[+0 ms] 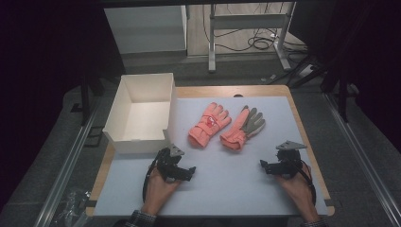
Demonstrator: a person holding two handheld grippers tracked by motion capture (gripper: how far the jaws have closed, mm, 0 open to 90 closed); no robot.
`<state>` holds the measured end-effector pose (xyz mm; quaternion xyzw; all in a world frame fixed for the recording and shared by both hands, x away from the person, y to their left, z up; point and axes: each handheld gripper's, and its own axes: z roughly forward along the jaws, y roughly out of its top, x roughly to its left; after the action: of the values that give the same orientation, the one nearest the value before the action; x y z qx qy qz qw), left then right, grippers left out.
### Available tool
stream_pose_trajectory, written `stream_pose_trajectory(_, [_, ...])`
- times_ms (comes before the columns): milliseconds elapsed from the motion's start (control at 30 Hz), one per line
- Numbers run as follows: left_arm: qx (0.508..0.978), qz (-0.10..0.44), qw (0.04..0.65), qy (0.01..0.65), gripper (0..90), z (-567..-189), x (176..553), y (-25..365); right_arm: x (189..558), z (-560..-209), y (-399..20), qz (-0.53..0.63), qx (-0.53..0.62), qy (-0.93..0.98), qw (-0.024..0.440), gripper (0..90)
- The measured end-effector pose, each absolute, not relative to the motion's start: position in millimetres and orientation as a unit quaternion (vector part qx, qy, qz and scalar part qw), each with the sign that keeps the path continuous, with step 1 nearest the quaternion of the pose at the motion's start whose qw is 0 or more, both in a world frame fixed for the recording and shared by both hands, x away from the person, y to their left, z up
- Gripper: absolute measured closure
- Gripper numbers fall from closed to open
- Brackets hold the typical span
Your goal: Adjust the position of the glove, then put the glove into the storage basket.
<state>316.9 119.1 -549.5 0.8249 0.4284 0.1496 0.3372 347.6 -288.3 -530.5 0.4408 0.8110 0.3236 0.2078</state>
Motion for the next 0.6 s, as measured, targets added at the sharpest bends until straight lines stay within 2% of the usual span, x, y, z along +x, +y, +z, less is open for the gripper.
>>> stream_pose_trajectory(600, [0.825, 0.150, 0.337, 0.428, 0.0, -549.5, 316.9, 119.1, 348.0, -529.7, -289.6, 0.325, 0.436, 0.814, 0.204, 6.9])
